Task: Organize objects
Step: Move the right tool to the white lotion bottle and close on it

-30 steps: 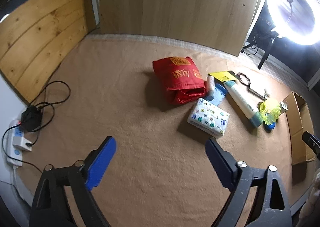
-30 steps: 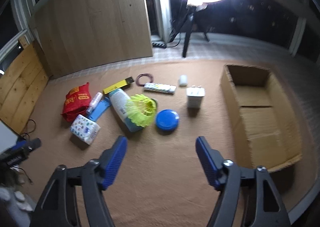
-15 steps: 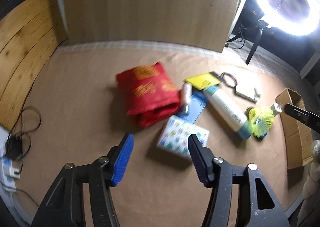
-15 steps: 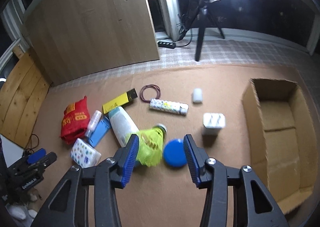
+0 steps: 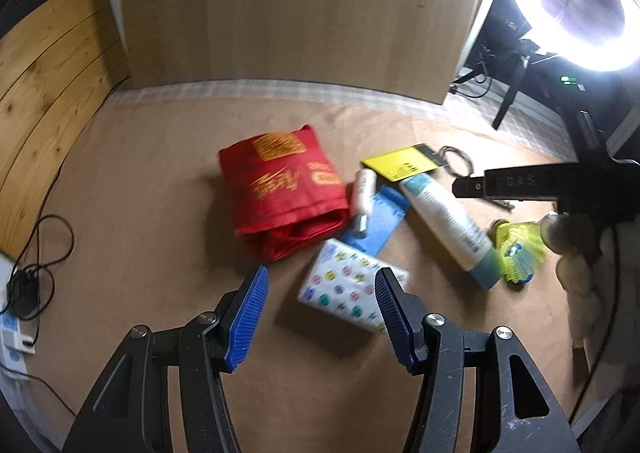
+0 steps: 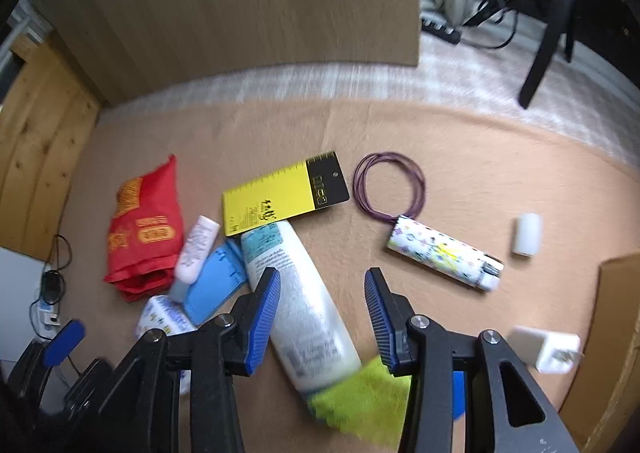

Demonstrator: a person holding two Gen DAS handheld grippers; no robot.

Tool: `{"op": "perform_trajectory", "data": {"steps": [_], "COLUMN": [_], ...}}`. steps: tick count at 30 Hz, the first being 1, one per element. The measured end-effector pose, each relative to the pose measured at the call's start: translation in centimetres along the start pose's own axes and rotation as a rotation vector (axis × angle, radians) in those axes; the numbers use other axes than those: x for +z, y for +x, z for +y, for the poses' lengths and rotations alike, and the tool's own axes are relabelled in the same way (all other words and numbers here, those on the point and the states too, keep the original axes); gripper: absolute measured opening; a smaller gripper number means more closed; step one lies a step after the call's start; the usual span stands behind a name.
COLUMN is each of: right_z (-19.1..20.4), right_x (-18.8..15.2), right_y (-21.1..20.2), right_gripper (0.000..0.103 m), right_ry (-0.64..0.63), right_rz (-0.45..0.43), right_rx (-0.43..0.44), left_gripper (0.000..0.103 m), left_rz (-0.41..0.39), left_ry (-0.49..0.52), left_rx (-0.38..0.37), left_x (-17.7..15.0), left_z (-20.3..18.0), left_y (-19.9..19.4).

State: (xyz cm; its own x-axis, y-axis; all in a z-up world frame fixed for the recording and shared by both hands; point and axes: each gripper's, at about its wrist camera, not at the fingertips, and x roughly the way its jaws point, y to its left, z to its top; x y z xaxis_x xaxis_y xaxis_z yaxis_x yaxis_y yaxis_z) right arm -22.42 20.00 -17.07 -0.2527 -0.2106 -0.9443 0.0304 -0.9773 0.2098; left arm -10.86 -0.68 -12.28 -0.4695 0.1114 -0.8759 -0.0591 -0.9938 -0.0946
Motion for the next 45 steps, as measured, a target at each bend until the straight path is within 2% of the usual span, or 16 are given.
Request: {"op": "perform_trajectory", "data": {"steps": [4,7,10,12,15,17,22,26,28,30,32,36,41,45], "right_z": [0.3,0.3,1.4,1.9,2.0,1.6,1.2,1.3,0.7,-0.1,-1.4,-2.6,-2.5,-1.7], "right_x": [0.6,0.2,-1.1,-2.1,-4.2,-5.0,-9.1,-12.7,-14.0,-15.0,-15.8,-16.0,-14.9,-14.2], "right_y": [1.6,1.9,2.3,2.6,2.8,2.6,1.2,0.2,-0.8,-1.8,-2.8,-3.3,-2.3,-1.2], "right_gripper": [0.041,0.041,0.043,0.041,0.038,0.038,0.037,0.037,0.043,0.054,0.055,0.055,0.055,0.055], "right_ry": [-0.006,0.009,-0.023,-0.041,-0.013,-0.007,0.041,0.062,0.082,0.122,0.182,0.210,0.218,0.176], "right_rz": [0.027,0.038,0.068,0.081,0.111,0.105,0.095,0.075,0.055,0.030,0.007,0.017,0.055,0.096], "right_rx": [-0.010,0.033,0.058,0.062,0.123,0.126,0.171,0.167,0.158,0.171,0.203,0.244,0.253,0.248], "left_gripper": [0.060,0.060,0.060,0.060,0.060,0.060,0.060,0.061,0.065,0.069,0.071,0.074,0.074,0.073], "left_rz": [0.015,0.025,0.027,0.027,0.027,0.028,0.061,0.099,0.126,0.151,0.163,0.190,0.236,0.240], "left_ry": [-0.045,-0.070,-0.067,-0.061,-0.048,-0.040,-0.016,0.034,0.066,0.097,0.123,0.147,0.126,0.118], "left_rx": [0.013,0.010,0.005,-0.001,-0.013,-0.020,-0.077,-0.148,-0.183,-0.214,-0.247,-0.318,-0.371,-0.386], "left_x": [-0.7,-1.1,-1.5,-1.7,-2.0,-2.4,-3.9,-5.8,-6.7,-7.5,-8.0,-8.3,-8.2,-8.1], "left_z": [1.8,2.6,2.7,2.5,2.1,1.9,0.9,-0.9,-2.1,-3.3,-4.6,-7.0,-8.8,-9.1], "left_y": [0.2,0.3,0.2,0.0,-0.2,-0.3,-0.1,0.3,0.8,1.4,1.7,2.6,4.4,4.8]}}
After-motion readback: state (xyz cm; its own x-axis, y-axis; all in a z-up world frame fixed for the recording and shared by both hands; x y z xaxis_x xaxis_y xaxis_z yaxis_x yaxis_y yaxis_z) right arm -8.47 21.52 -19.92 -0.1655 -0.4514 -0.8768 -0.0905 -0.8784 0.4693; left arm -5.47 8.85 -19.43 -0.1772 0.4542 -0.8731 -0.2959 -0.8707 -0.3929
